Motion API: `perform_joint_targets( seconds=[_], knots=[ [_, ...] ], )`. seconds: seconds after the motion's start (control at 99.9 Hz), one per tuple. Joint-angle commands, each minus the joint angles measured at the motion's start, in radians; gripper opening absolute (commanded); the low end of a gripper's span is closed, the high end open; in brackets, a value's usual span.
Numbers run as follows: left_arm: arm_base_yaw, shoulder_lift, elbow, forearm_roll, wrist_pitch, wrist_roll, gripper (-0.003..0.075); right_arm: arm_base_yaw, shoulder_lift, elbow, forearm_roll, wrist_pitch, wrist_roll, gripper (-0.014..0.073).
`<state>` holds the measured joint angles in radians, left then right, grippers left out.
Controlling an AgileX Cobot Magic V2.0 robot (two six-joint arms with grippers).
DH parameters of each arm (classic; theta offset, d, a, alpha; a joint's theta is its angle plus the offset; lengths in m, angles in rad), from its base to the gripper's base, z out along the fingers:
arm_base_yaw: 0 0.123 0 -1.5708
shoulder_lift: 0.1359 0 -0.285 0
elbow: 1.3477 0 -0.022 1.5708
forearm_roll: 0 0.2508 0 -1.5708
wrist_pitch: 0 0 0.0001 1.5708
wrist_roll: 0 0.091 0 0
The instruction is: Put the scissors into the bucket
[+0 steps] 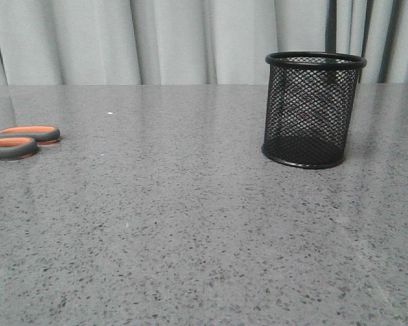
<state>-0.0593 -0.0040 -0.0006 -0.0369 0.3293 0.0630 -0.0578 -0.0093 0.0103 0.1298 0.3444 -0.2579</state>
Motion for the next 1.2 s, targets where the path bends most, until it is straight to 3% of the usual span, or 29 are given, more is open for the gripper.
perform_joint_targets(
  seconds=[0.0,0.8,0.961,1.081,1.191],
  knots=[
    [-0.008,-0.024,0.026,-0.01,-0.073,0.0,-0.0021,-0.006,-0.022,0.017,-0.006,-0.024,0.0,-0.0066],
    [-0.008,-0.024,0.026,-0.01,-0.073,0.0,-0.0021,-0.006,-0.022,0.017,-0.024,-0.024,0.0,-0.0066],
    [-0.008,-0.024,0.026,-0.01,-0.073,0.0,-0.0021,-0.006,-0.022,0.017,-0.05,-0.159,0.0,-0.0066],
    [-0.008,-0.024,0.026,-0.063,-0.129,-0.002,-0.0021,-0.006,-0.022,0.017,0.055,-0.327,0.0,-0.0066],
    [-0.008,-0.024,0.026,-0.358,-0.253,-0.012,-0.0021,-0.006,-0.022,0.017,0.33,-0.431,0.0,-0.0066]
  ],
)
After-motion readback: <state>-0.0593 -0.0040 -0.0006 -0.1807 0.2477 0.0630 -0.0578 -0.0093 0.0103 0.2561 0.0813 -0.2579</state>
